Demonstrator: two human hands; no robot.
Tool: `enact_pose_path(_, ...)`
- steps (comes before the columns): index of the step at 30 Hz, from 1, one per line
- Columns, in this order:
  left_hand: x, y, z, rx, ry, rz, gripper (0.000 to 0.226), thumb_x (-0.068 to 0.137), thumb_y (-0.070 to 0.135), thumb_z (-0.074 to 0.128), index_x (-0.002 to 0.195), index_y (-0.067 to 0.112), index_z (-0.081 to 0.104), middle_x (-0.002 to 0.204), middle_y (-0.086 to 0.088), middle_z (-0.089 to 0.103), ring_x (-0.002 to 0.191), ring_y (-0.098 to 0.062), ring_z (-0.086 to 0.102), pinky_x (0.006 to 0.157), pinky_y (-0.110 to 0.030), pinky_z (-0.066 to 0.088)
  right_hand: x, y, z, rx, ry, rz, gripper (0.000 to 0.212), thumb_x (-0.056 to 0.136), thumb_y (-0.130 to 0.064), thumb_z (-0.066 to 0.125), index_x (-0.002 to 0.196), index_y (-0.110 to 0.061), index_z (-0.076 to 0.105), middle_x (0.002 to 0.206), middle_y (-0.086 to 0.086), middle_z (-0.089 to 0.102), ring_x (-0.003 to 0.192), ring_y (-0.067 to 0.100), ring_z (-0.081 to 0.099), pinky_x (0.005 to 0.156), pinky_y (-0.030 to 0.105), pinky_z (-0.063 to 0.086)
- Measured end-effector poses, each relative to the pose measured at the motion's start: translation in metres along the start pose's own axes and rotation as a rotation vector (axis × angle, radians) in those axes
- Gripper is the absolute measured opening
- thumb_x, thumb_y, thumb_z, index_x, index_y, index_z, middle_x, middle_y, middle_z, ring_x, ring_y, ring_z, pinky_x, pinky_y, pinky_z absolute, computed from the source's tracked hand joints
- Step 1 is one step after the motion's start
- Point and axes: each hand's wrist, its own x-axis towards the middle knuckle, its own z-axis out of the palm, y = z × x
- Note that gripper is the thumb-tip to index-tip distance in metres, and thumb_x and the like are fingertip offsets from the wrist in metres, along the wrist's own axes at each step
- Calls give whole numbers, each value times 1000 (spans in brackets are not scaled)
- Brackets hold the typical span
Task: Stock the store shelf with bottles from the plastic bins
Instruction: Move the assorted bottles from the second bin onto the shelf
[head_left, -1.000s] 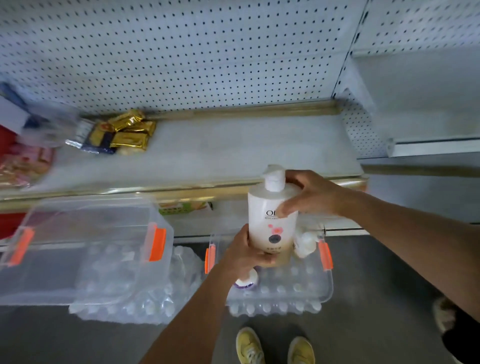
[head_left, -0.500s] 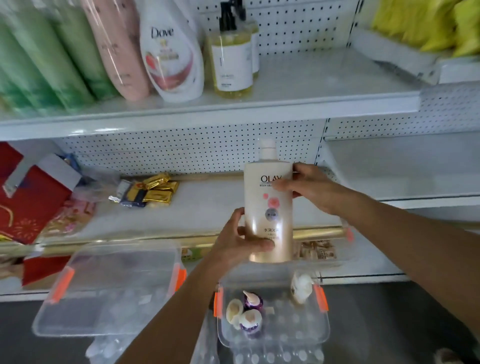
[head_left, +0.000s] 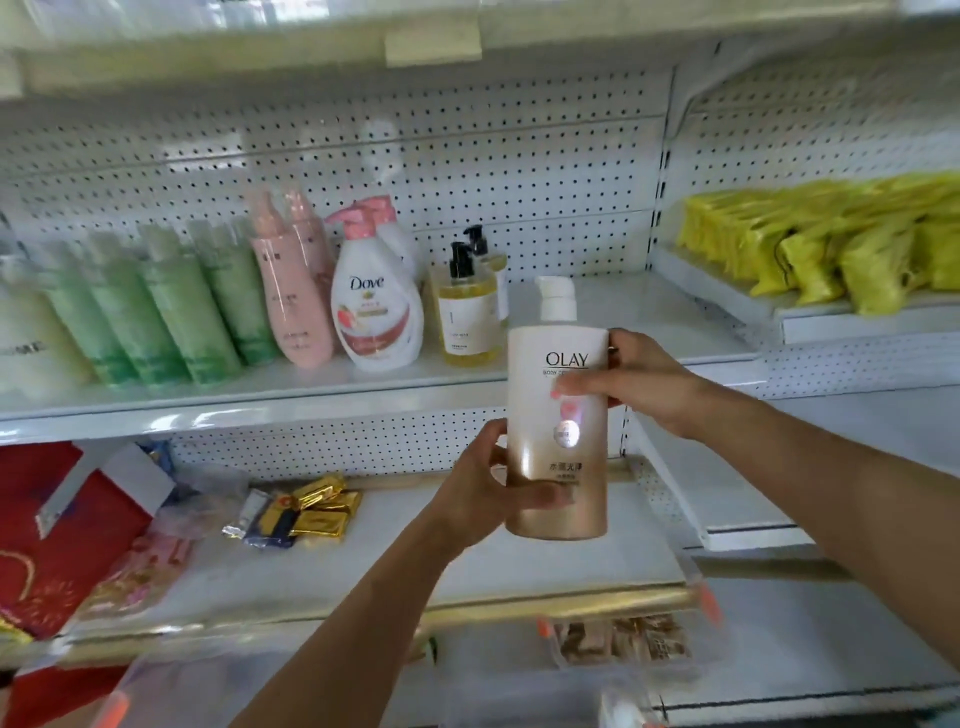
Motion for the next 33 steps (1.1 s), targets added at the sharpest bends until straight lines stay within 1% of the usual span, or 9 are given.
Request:
enact_pose_path(3,19,23,-1,22,17,63,77,48,40,92,114,42,53,104,0,67,95,-15,66,80,-41,59,13,-20,-17,-27,38,-42,69,55,-25,90,114,-9,59,104,6,73,94,22,71,82,39,58)
enact_pose_path(8,57,60,1,-33,61,136,83,53,33,92,125,35,49,109,-7,64,92,-24,66,60,-37,58,41,-55,-48,-85,102,-154,69,52,-27,91,110,-9,58,104,8,71,95,24,70,84,45,58)
enact_pose_path(12,94,77,8,-31,97,176,83,60,23,90,129,30,44,112,-6,64,100,-20,65,74,-40,61,64,-69,-71,-129,153,-225,69,48,-32,92,105,-19,55,101,1,69,92,14,69,70,28,57)
enact_pose_path(17,138,78,13,-43,131,221,81,67,10,86,132,28,41,116,-4,63,104,-18,63,83,-39,58,93,-67,-87,-129,168,-283,67,56,-20,92,109,-22,51,99,-7,66,83,-2,64,56,9,47)
enact_pose_path(20,161,73,15,-39,157,233,78,69,-1,81,129,25,40,108,2,65,93,0,65,73,-17,55,111,-60,-90,-162,158,-296,72,58,-21,92,115,-20,49,101,-7,65,87,-1,62,57,10,47)
enact_pose_path(22,174,68,15,-25,166,224,78,71,-5,79,131,22,39,106,5,64,87,10,64,68,-10,51,124,-55,-92,-206,140,-300,72,60,-25,91,117,-21,47,103,-8,64,90,1,62,62,14,48)
enact_pose_path(25,190,66,15,-6,191,196,78,73,-6,77,135,17,36,108,4,63,88,6,64,68,-10,50,146,-50,-94,-243,115,-310,73,61,-28,90,118,-21,45,106,-6,62,95,6,62,75,26,53)
enact_pose_path(29,208,69,18,147,275,182,76,79,5,74,141,17,31,112,8,57,107,-11,54,84,-19,44,174,-49,-98,-292,91,-317,73,61,-33,89,116,-23,42,102,-12,59,90,-1,58,63,18,45)
enact_pose_path(33,226,72,20,199,296,138,74,85,4,67,143,16,23,118,5,51,107,-10,46,89,-24,36,198,-48,-101,-299,75,-312,73,62,-30,89,116,-20,42,103,-9,59,93,2,58,65,20,47)
